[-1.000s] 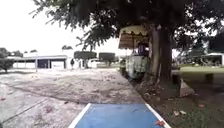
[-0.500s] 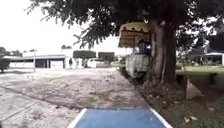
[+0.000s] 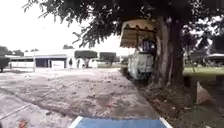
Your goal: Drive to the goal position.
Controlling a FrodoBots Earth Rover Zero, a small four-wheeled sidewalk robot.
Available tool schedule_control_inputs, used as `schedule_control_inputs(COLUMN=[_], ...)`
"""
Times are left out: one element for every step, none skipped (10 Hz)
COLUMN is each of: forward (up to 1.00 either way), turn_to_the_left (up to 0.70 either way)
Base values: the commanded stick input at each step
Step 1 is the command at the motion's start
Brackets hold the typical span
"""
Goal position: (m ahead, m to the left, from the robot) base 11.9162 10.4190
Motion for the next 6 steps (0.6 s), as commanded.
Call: schedule_control_inputs(forward=[0.50, 0.50, 0.50, 0.50, 0.50, 0.50], turn_to_the_left=[0.00, 0.00, 0.00, 0.00, 0.00, 0.00])
